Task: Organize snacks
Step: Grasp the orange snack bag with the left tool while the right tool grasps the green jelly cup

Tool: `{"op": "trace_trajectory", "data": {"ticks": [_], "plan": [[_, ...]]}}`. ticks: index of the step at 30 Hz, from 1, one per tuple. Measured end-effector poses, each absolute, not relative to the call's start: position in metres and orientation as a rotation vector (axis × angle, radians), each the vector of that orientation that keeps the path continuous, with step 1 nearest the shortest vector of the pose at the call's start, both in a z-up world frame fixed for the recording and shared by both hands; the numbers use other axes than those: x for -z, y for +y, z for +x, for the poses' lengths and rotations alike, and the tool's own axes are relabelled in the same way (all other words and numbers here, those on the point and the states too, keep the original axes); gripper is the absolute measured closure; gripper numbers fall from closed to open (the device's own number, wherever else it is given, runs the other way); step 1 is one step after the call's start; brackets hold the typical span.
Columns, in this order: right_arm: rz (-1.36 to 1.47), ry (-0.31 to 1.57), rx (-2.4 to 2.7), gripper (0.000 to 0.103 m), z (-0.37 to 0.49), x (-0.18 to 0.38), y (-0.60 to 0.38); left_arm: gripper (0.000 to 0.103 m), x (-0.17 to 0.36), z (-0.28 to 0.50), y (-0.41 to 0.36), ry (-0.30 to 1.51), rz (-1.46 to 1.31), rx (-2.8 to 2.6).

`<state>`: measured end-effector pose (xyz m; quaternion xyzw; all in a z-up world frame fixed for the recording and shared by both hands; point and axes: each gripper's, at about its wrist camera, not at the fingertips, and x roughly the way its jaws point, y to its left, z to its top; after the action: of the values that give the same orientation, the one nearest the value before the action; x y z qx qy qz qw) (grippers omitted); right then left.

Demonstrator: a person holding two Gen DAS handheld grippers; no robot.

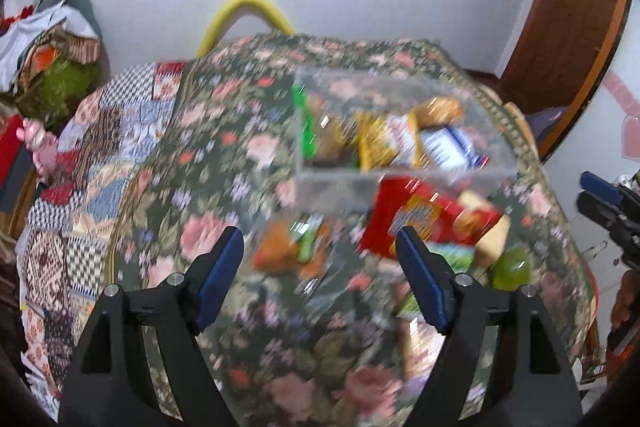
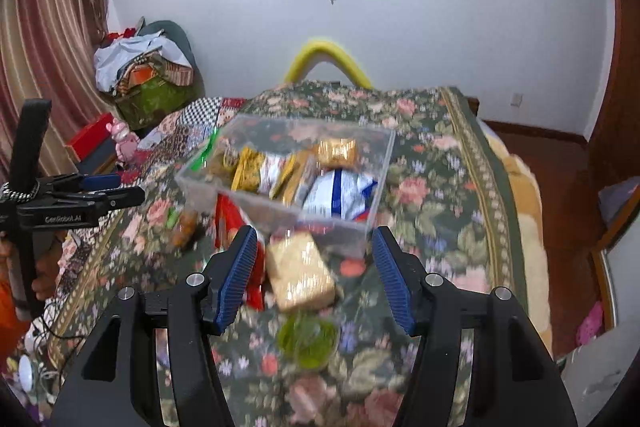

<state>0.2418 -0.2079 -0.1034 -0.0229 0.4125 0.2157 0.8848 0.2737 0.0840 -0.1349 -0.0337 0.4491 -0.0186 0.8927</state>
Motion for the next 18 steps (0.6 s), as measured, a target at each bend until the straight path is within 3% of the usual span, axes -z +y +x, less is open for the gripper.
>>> {"op": "trace_trajectory", "data": {"ticks": [18], "plan": [[-0.012, 1.086, -0.444, 0.047, 0.219, 0.19, -0.202, 0.022, 0.228, 0.273, 0.096, 1.069, -0.1, 0.015]]}}
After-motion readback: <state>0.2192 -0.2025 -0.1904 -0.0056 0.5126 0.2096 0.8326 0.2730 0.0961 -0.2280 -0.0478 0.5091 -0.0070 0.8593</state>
